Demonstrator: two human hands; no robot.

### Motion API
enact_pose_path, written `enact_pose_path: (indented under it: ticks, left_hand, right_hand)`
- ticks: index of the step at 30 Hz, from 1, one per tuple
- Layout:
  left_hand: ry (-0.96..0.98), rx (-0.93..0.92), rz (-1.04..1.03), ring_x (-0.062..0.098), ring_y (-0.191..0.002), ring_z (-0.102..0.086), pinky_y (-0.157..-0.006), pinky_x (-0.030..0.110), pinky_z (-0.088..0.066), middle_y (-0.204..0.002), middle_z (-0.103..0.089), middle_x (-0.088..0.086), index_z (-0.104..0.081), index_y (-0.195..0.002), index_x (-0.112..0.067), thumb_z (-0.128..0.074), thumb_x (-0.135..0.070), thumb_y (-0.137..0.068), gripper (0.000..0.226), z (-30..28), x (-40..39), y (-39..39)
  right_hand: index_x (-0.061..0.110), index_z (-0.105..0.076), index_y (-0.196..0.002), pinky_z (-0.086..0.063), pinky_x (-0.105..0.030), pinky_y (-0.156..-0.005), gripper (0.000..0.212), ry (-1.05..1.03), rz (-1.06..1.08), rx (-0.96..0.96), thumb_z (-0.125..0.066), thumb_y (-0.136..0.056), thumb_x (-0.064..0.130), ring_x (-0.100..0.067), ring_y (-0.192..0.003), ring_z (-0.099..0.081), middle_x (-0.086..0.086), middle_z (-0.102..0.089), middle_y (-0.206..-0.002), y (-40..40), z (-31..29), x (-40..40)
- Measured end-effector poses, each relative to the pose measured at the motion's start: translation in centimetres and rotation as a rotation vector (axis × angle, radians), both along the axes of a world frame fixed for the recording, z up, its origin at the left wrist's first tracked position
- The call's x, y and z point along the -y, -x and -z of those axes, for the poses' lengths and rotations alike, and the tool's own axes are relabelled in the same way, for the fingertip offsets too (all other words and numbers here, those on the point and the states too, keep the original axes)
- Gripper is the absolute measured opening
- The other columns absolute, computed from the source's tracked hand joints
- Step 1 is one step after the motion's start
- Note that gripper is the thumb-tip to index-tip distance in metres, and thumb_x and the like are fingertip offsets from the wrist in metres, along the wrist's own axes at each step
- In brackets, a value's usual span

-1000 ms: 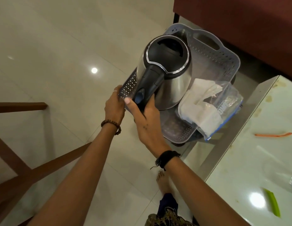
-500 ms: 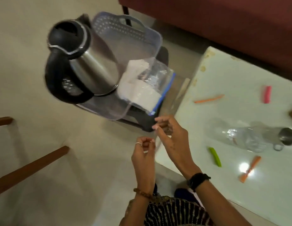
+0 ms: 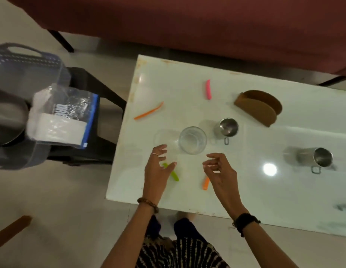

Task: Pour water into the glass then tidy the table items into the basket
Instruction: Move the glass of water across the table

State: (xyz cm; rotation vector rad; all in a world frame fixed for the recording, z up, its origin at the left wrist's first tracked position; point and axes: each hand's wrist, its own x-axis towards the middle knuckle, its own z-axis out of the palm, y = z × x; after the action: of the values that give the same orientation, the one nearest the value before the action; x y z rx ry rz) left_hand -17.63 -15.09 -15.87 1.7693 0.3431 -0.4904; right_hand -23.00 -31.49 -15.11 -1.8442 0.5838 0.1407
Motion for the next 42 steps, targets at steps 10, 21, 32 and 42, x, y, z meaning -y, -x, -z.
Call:
enact_pose_path:
  ticks: [10, 21, 32, 42]
  left_hand:
    - [0.006, 0.006, 0.435, 0.006, -0.132, -0.03, -0.106, 0.023, -0.027, -0.143, -0.031, -0.013, -0.02, -0.143, -0.03, -0.082, -0.013, -0.063, 0.102, 4.3, 2.6, -4.4]
    - [-0.315, 0.18, 0.621, -0.004, -0.105, -0.052, -0.08, 0.008, -0.043, -0.102, -0.048, -0.045, -0.03, -0.111, -0.071, -0.085, -0.046, -0.05, 0.086, 3.3, 3.3, -4.8]
    - [-0.423, 0.425, 0.749, -0.008, -0.089, -0.051, -0.068, 0.005, -0.037, -0.098, -0.044, -0.041, -0.027, -0.122, -0.059, -0.064, -0.078, -0.045, 0.088, -5.5, 19.8, -0.9]
    - [-0.493, 0.592, 0.777, 0.014, -0.094, -0.061, -0.066, 0.015, -0.041, -0.119, -0.062, -0.006, -0.038, -0.127, -0.029, -0.071, -0.066, -0.054, 0.087, -2.0, 38.3, -5.0]
  right_hand:
    - [0.025, -0.022, -0.137, -0.034, -0.017, -0.098, 0.092, -0.169, -0.274, -0.037, -0.082, -0.067, 0.019, -0.011, -0.126, -0.038, 0.006, -0.037, -0.139, -5.3, 6.9, 1.9]
    - [0.039, -0.027, -0.134, -0.052, -0.032, -0.086, 0.087, -0.036, -0.295, 0.059, -0.08, -0.065, 0.036, -0.01, -0.104, -0.056, 0.018, -0.051, -0.119, -3.9, 6.7, 3.8]
    - [0.035, -0.022, -0.137, -0.057, -0.031, -0.076, 0.089, 0.249, -0.38, 0.114, -0.066, -0.063, 0.057, -0.01, -0.091, -0.061, 0.006, -0.059, -0.124, 0.9, -3.1, 21.3]
    - [0.027, -0.023, -0.136, -0.044, -0.025, -0.079, 0.087, 0.261, -0.387, 0.077, -0.076, -0.069, 0.043, -0.016, -0.097, -0.056, 0.001, -0.054, -0.124, -3.3, -1.7, 39.3]
